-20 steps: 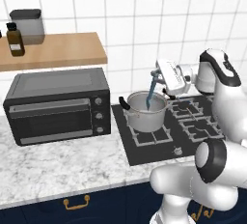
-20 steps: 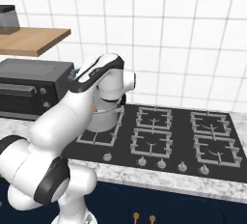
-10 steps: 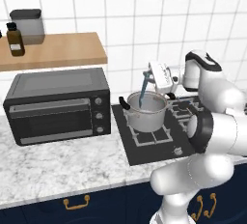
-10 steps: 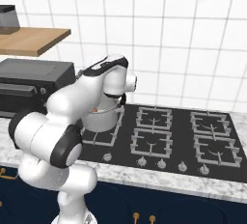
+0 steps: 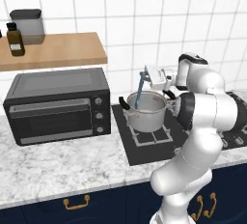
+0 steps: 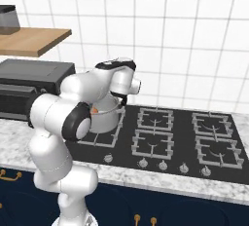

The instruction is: Put the garlic and onion in the pot. Retrieve the spatula and lightly stir the vegetables in the pot.

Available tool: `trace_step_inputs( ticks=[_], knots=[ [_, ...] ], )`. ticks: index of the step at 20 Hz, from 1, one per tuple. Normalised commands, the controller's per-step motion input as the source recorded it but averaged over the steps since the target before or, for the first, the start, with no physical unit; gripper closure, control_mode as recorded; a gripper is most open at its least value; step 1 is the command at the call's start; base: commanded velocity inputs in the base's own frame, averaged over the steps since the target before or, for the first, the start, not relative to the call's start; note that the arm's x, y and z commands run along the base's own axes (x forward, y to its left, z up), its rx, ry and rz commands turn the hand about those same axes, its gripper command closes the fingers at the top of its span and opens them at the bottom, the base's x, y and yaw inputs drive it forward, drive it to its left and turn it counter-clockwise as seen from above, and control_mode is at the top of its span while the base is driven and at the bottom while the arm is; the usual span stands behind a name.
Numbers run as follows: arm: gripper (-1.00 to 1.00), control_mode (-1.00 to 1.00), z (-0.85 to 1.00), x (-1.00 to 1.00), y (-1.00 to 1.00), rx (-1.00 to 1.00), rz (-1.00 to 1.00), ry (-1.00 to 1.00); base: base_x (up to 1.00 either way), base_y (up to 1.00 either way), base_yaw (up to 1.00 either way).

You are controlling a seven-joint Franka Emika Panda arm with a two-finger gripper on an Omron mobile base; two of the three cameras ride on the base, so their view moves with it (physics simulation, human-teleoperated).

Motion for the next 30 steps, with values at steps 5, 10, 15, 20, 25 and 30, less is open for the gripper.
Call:
trace_step_inputs(
  ticks=[5,10,15,20,25,30],
  knots=[
    [1.0,-1.0,-0.33,0.43,-0.09,0.0,-0.02,0.09,0.0,0.0,0.0],
    [1.0,-1.0,-0.72,-0.41,-0.29,-0.08,-0.02,0.07,0.0,0.0,0.0],
    [1.0,-1.0,-0.23,-0.37,-0.16,-0.09,-0.04,0.0,0.0,0.0,0.0],
    [1.0,-1.0,0.27,0.0,0.3,0.06,0.0,-0.01,0.0,0.0,0.0],
    [1.0,-1.0,-0.21,0.33,0.08,0.06,-0.02,0.11,0.0,0.0,0.0],
    [1.0,-1.0,-0.94,0.41,0.0,-0.01,-0.06,0.24,0.0,0.0,0.0]
  ],
)
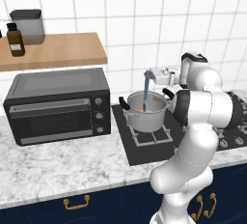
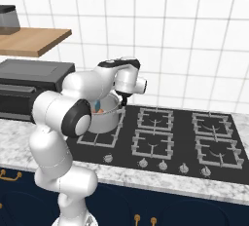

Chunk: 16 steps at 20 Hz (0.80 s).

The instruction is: Put the garlic and onion in the pot. Retrieve the spatula and lightly stir the vegetables in the pot.

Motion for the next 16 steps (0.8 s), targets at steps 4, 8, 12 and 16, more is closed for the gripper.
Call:
trace_step_inputs(
  ticks=[4,8,12,16],
  knots=[
    [1.0,-1.0,-0.68,0.27,0.0,-0.09,-0.07,0.04,0.0,0.0,0.0],
    [1.0,-1.0,-0.38,0.22,0.0,-0.09,-0.03,-0.01,0.0,0.0,0.0],
    [1.0,-1.0,0.21,-0.17,0.11,0.02,0.0,-0.15,0.0,0.0,0.0],
    [1.0,-1.0,0.68,-0.25,0.3,0.16,0.0,-0.13,0.0,0.0,0.0]
  ],
)
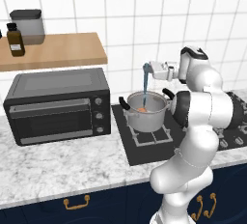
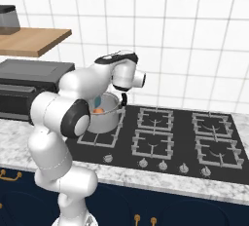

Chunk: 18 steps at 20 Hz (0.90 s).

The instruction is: Put the garlic and onion in the pot. Retrieve the spatula and lightly stir the vegetables in the pot.

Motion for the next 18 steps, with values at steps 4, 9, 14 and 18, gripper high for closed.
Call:
trace_step_inputs(
  ticks=[4,9,14,18],
  knots=[
    [1.0,-1.0,-0.17,0.06,0.19,0.12,0.0,0.04,0.0,0.0,0.0],
    [1.0,-1.0,-0.67,0.31,0.01,0.05,0.0,0.11,0.0,0.0,0.0],
    [1.0,-1.0,-0.58,0.2,-0.02,-0.01,0.0,0.04,0.0,0.0,0.0],
    [1.0,-1.0,-0.23,0.14,-0.18,-0.19,-0.02,-0.02,0.0,0.0,0.0]
  ],
)
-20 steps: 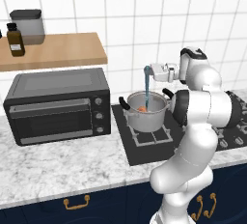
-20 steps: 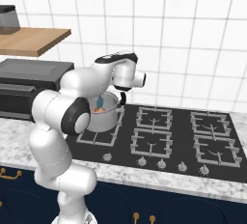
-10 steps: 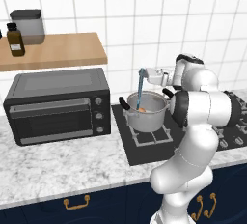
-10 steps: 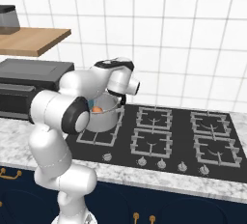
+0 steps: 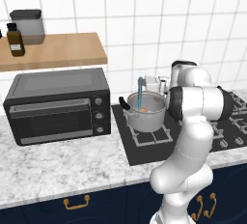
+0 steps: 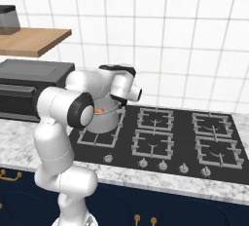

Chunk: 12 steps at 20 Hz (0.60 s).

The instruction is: Put the garlic and onion in the pot. Retrieve the spatula and lightly stir the vegetables in the pot.

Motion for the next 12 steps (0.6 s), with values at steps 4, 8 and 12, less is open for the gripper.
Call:
trace_step_inputs(
  ticks=[4,8,12],
  knots=[
    [1.0,-1.0,0.05,0.22,-0.12,-0.39,-0.05,-0.18,0.0,0.0,0.0],
    [1.0,-1.0,0.09,0.26,0.0,-0.37,-0.02,-0.28,0.0,0.0,0.0],
    [1.0,-1.0,0.04,0.07,0.0,-0.22,0.0,-0.19,0.0,0.0,0.0]
  ],
)
